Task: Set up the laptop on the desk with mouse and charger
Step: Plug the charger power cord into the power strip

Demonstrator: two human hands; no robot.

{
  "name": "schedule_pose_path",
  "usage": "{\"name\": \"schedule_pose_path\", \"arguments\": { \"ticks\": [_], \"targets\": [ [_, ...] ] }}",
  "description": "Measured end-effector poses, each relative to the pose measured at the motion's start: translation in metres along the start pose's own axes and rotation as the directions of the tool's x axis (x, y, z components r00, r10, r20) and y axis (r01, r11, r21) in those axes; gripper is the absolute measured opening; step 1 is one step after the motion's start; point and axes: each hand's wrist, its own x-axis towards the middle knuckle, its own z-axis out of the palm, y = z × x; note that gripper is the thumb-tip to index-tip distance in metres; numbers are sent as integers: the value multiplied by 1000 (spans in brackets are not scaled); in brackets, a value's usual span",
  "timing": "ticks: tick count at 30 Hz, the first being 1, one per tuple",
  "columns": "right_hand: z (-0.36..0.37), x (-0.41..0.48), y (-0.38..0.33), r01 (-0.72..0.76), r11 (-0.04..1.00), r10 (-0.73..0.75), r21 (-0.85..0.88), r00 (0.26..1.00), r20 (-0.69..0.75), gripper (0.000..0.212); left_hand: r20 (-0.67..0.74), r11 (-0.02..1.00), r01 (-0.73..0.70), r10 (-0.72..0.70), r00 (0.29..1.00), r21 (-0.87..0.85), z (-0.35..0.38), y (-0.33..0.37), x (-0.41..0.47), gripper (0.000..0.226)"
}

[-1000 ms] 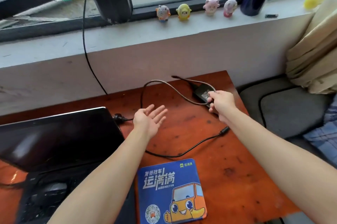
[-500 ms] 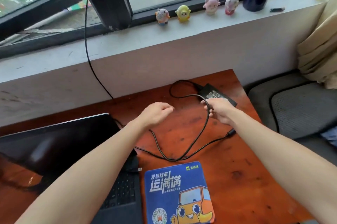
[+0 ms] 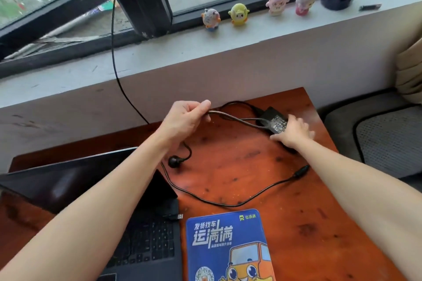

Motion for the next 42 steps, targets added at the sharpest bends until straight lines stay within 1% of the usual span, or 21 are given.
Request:
{"name": "schedule_pose_path", "arguments": {
  "ticks": [1,3,5,8,10,13,15,17,20,24,27,29,31,33,35,37,39,40,42],
  "targets": [
    [3,0,1,1,996,2,-86,1000,28,98,-23,998,-15,13,1000,-64,-9,13,2,39],
    [6,0,-2,9,982,3,-187,998,68,100,-64,984,-41,31,998,-172,-31,42,4,32],
    [0,-3,-8,26,972,1,-235,994,113,96,-110,960,-68,39,993,-273,-53,71,6,27],
    [-9,-17,-18,88,958,-42,-272,985,169,95,-207,910,-113,31,978,-398,-91,113,2,27],
    [-11,-28,-28,161,945,-109,-286,976,191,95,-251,880,-119,-1,968,-461,-116,132,-2,30],
    [-15,-47,-58,334,897,-294,-289,940,173,94,-304,838,-138,-35,952,-529,-159,141,-22,29],
    [-16,-59,-85,442,847,-419,-296,897,140,90,-332,811,-154,-52,942,-564,-190,134,-39,30],
    [-15,-70,-114,523,796,-513,-305,850,119,87,-362,781,-173,-72,929,-599,-218,122,-54,31],
    [-9,-87,-159,590,741,-581,-321,803,133,84,-399,762,-192,-94,912,-618,-268,99,-79,32],
    [4,-105,-228,647,663,-645,-376,749,154,80,-448,789,-200,-104,888,-580,-339,66,-111,31],
    [15,-115,-282,683,599,-660,-418,717,225,83,-447,818,-176,-108,888,-548,-386,40,-127,33],
    [25,-119,-318,708,547,-661,-447,693,288,81,-432,853,-147,-99,896,-501,-413,20,-131,33],
    [29,-121,-338,724,503,-649,-473,677,346,71,-422,888,-125,-83,903,-443,-422,3,-128,31],
    [47,-123,-366,730,479,-624,-488,674,396,61,-422,909,-100,-89,902,-405,-435,-18,-122,29],
    [69,-121,-388,729,468,-582,-500,680,446,56,-406,928,-70,-91,909,-365,-445,-42,-110,28],
    [84,-114,-396,728,474,-552,-495,684,477,61,-381,953,-37,-85,921,-302,-447,-60,-98,27],
    [94,-104,-399,739,463,-567,-489,671,478,80,-357,974,-7,-76,931,-224,-450,-77,-87,27],
    [96,-99,-400,747,439,-586,-499,659,471,88,-344,984,7,-69,936,-178,-450,-84,-83,27],
    [103,-89,-403,753,384,-600,-534,643,476,98,-316,997,28,-51,947,-78,-448,-98,-70,28]
  ]
}}
